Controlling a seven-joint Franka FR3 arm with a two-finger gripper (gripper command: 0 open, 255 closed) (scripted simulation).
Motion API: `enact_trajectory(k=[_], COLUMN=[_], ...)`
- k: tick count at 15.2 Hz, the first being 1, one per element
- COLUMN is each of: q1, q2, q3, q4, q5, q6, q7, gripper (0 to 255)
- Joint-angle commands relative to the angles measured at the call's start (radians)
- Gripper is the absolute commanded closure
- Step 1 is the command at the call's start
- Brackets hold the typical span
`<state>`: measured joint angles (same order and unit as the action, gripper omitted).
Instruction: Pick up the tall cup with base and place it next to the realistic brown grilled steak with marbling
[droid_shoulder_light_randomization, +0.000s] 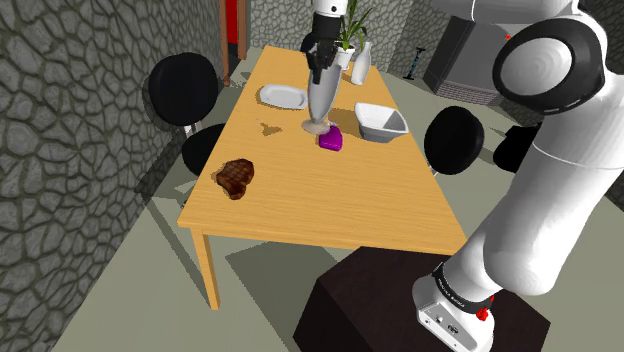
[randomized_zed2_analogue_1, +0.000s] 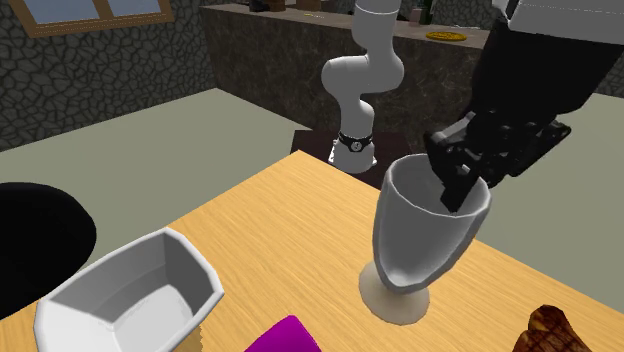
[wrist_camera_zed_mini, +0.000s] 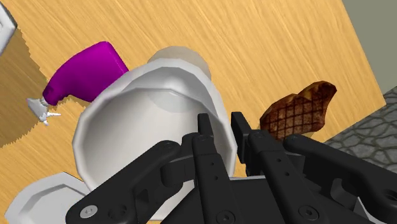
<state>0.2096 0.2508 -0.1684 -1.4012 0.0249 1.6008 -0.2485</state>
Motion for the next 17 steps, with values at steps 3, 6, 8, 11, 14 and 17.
enact_trajectory(k=[3, 6, 8, 11, 14, 17], q1=[0.033, 0.056, 0.070, 0.083, 0.086, 0.088], q2=[0.099, 0.189, 0.258, 0.317, 0.308, 0.303], q3=[0.024, 0.040, 0.049, 0.057, 0.057, 0.057], q4=[0.090, 0.188, 0.270, 0.316, 0.261, 0.213], q5=[0.011, 0.018, 0.022, 0.026, 0.025, 0.025], q6=[0.009, 0.001, -0.013, 0.001, 0.047, 0.090], q7=[0.060, 0.102, 0.129, 0.152, 0.151, 0.151], gripper=[255, 255, 255, 255, 255, 255])
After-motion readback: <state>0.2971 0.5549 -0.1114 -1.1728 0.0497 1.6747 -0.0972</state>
